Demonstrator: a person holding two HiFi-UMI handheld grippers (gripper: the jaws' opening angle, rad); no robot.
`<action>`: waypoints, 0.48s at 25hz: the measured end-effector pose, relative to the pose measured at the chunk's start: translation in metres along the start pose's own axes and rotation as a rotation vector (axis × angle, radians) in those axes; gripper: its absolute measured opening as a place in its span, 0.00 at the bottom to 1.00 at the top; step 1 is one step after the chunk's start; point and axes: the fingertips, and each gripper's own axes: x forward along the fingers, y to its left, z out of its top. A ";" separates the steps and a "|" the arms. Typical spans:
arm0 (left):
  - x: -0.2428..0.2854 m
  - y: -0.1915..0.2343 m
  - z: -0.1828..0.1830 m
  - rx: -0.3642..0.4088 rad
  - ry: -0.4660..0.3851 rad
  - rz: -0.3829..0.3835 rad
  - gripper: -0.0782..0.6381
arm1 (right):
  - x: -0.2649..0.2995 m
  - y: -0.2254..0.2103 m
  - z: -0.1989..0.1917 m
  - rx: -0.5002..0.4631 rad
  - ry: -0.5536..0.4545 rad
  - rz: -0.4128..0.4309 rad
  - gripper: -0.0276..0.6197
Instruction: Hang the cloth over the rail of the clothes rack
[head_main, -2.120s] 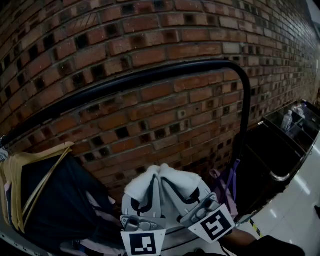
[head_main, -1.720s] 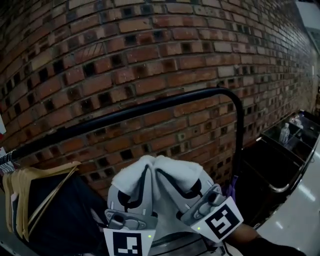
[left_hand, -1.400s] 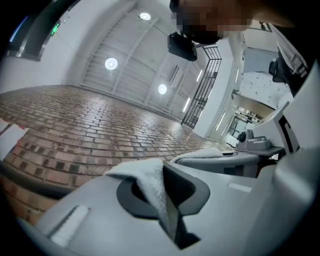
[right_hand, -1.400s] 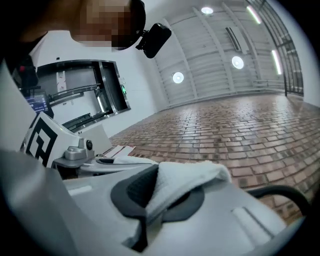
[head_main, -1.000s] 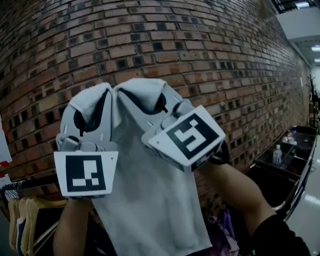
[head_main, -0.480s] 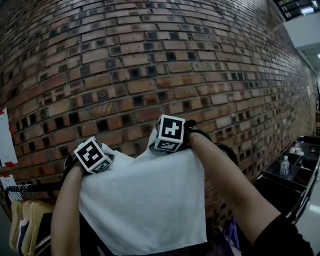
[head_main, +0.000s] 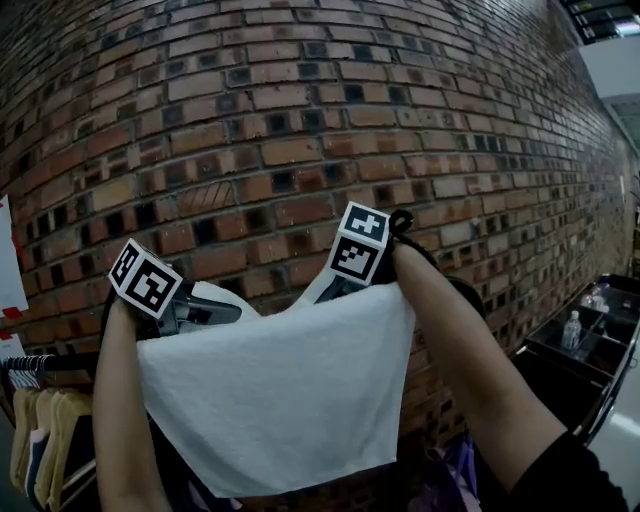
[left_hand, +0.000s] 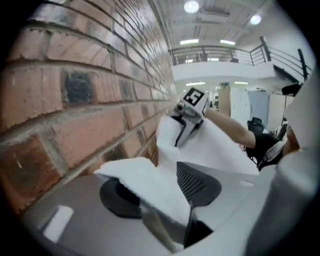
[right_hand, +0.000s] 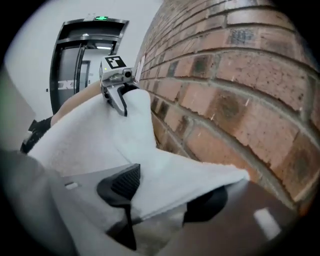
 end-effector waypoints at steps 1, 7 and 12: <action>-0.004 0.001 0.004 -0.009 -0.032 -0.001 0.41 | 0.002 0.000 -0.007 -0.003 0.052 -0.007 0.44; -0.009 0.013 0.003 -0.001 -0.022 0.028 0.38 | 0.000 0.005 0.007 0.003 -0.031 0.033 0.44; -0.035 0.043 -0.049 0.034 0.360 0.207 0.39 | -0.007 0.000 0.010 -0.009 -0.059 0.007 0.44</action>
